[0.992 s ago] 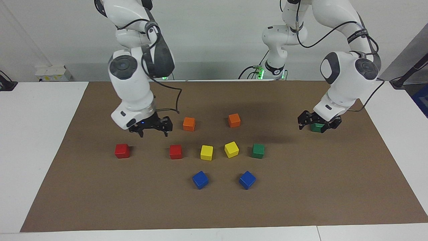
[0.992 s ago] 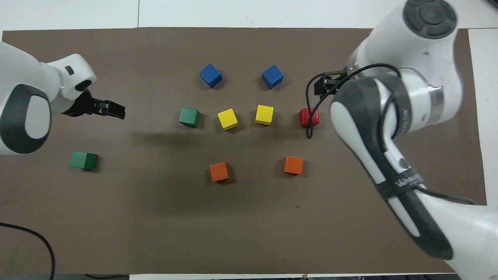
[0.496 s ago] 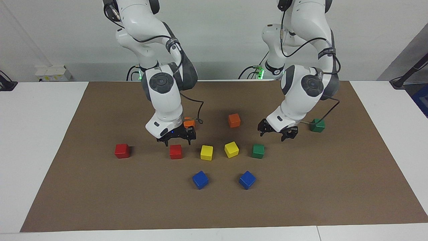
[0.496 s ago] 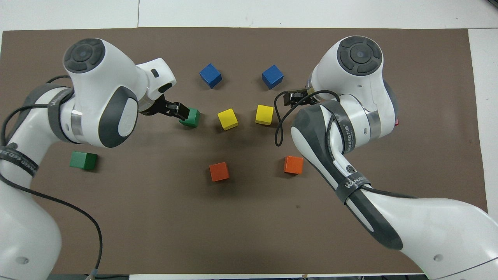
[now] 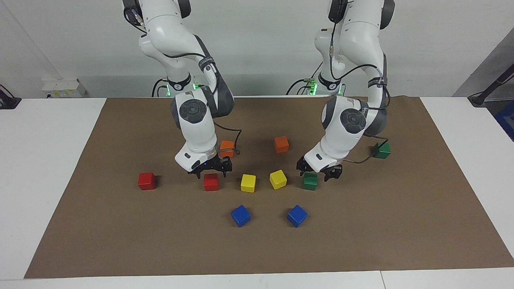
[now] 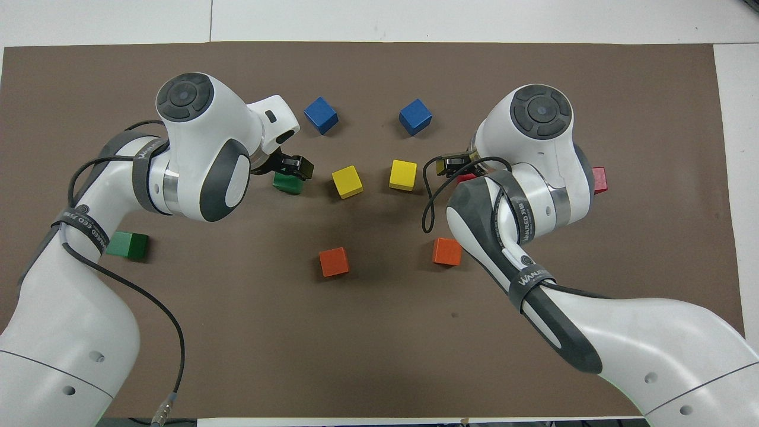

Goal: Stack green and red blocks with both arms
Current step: 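Close the left gripper on green while the right gripper grips red, then carry green to the placed green with the left gripper while the right gripper carries red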

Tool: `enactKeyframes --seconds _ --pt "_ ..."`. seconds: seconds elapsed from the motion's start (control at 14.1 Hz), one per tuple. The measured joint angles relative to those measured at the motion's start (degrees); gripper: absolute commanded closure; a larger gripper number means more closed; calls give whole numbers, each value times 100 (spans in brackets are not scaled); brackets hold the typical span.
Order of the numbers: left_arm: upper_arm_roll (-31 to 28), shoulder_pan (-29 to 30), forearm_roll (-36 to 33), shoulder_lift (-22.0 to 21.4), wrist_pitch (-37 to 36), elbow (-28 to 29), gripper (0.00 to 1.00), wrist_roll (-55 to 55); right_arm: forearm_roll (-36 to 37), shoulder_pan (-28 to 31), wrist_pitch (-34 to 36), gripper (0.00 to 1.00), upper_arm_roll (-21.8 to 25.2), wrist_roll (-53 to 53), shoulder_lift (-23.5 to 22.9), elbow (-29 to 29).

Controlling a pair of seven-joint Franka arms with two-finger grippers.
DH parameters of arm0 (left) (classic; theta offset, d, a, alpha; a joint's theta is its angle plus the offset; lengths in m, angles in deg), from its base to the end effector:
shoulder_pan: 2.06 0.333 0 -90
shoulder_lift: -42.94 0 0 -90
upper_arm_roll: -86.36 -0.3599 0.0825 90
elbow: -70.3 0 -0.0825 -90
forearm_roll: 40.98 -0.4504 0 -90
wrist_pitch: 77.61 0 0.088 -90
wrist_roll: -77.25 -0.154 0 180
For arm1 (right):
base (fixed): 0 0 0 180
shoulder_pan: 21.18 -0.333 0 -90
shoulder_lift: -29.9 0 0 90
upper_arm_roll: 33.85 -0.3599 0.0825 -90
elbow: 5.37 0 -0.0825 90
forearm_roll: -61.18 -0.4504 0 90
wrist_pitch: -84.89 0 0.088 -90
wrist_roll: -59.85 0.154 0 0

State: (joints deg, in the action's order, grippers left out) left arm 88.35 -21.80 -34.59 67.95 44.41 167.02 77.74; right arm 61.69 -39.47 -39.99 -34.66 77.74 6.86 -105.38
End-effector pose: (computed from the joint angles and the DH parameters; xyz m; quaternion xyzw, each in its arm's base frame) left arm 0.6870 -0.2817 0.3048 0.9866 -0.1534 -0.0081 0.0541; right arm 0.6923 0.2383 0.3043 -0.9998 -0.0124 -0.0155 0.0042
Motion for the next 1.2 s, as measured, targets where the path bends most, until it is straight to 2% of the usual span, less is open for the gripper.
enactKeyframes --seconds 0.21,0.5,0.57,0.64,0.71,0.78,0.92,0.99,1.2 --pt "-6 -23 -57 96 143 42 0 1 0 6 -407 0 3 -11 6 -365" --pt "-4 -137 -58 139 375 285 0 38 0 17 -486 0 4 -14 43 -515" --pt "-8 -154 -59 139 407 321 2 43 0 22 -522 6 5 -14 45 -529" --pt "-8 -170 -59 140 427 358 32 46 0 29 -559 16 5 -14 45 -545" --pt "-8 -186 -60 140 435 387 72 55 0 38 -582 29 5 -14 45 -558" --pt "-8 -196 -60 140 435 407 100 81 0 45 -590 44 5 -14 45 -566" --pt "-19 -202 -62 140 432 416 100 117 0 43 -592 83 2 -15 45 -571" --pt "-34 -202 -70 139 429 415 100 122 0 36 -592 99 -4 -15 45 -571" --pt "-86 -201 -81 132 375 402 100 131 1 16 -550 100 -10 -15 79 -533"
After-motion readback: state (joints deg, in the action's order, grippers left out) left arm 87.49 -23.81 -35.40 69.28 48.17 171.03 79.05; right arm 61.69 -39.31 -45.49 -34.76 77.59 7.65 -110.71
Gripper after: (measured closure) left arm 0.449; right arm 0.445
